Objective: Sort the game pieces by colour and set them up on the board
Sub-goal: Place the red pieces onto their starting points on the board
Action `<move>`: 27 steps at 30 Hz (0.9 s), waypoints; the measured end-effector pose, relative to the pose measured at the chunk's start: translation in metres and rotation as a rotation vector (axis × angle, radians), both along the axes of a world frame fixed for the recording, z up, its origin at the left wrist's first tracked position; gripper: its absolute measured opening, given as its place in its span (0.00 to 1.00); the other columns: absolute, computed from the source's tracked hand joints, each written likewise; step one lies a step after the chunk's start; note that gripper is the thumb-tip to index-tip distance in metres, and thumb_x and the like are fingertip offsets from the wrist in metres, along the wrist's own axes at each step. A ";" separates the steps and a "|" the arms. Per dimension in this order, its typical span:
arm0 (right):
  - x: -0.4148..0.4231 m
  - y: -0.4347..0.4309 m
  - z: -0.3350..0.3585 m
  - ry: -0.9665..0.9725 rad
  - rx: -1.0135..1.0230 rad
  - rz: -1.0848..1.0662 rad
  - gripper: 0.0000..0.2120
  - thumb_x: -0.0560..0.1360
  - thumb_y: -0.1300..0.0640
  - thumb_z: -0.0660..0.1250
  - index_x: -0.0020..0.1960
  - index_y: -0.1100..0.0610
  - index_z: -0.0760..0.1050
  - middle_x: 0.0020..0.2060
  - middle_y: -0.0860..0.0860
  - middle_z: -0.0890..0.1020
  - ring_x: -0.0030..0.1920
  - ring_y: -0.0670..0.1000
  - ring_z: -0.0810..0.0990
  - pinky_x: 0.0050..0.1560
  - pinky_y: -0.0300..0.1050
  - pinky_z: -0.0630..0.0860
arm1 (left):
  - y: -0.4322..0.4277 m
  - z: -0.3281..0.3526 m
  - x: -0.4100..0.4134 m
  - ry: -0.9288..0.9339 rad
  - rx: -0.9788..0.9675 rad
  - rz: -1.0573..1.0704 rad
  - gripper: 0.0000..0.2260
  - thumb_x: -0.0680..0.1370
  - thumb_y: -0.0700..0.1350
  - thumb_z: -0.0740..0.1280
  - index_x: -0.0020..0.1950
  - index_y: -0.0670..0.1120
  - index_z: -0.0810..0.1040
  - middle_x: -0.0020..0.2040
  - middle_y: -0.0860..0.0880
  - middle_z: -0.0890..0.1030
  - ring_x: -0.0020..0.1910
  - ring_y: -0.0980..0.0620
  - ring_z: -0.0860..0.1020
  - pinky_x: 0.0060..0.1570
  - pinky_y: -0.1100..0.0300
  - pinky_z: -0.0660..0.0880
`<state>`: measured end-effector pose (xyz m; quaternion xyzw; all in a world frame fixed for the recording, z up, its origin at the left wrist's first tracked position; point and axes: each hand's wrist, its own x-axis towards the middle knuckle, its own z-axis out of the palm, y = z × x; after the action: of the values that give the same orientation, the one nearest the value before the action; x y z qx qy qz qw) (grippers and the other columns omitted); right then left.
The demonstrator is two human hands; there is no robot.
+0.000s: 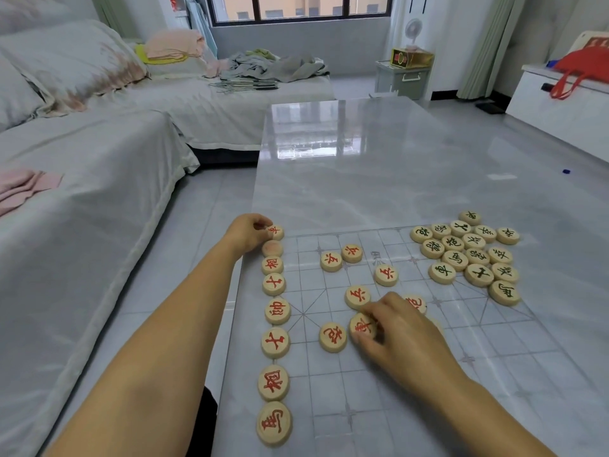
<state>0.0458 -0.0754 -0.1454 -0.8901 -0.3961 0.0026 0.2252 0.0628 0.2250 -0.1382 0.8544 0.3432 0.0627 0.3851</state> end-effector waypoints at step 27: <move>-0.123 -0.020 -0.028 0.143 0.077 0.212 0.20 0.66 0.40 0.64 0.54 0.48 0.75 0.45 0.42 0.73 0.46 0.40 0.73 0.41 0.25 0.66 | -0.089 -0.028 -0.122 -0.419 -0.126 0.132 0.13 0.81 0.45 0.58 0.64 0.45 0.72 0.62 0.48 0.75 0.56 0.54 0.73 0.53 0.62 0.68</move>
<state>-0.0775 -0.0950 -0.1734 -0.8316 -0.4706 0.0745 0.2852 -0.0588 0.1361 -0.1660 0.7726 0.3144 0.2423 0.4956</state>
